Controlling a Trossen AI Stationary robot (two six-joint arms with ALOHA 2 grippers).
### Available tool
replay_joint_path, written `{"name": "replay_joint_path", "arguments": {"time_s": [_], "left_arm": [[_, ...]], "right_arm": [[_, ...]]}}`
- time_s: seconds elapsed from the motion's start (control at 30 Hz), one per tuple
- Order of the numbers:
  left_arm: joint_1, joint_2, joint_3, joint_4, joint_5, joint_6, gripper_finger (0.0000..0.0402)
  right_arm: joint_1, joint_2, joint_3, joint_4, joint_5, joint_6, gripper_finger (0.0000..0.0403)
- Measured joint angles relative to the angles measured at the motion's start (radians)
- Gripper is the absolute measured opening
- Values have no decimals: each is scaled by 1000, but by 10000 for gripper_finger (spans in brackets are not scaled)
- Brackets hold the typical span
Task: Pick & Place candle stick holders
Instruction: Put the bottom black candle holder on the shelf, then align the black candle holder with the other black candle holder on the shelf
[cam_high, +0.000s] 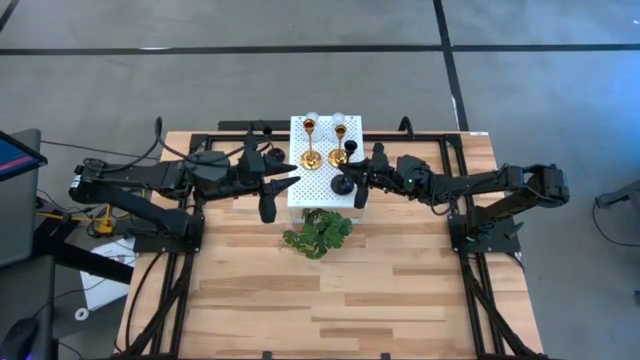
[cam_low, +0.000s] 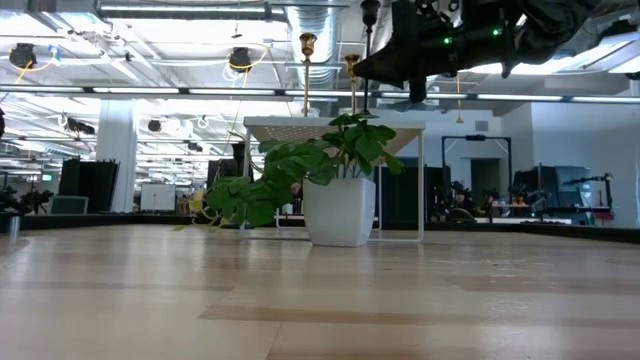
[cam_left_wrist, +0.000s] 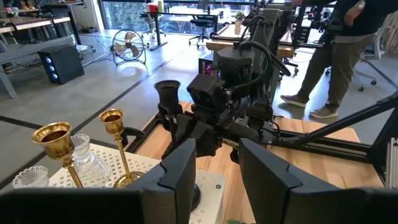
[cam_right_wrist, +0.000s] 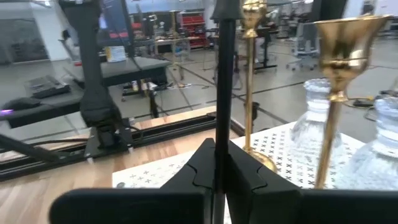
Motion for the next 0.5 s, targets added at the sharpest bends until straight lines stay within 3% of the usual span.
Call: {"name": "replay_joint_path", "arguments": {"time_s": [0.5], "left_arm": [[0, 0, 0, 0, 0, 0, 121]], "right_arm": [[-1, -12, -3, -15, -22, 4, 140]]}}
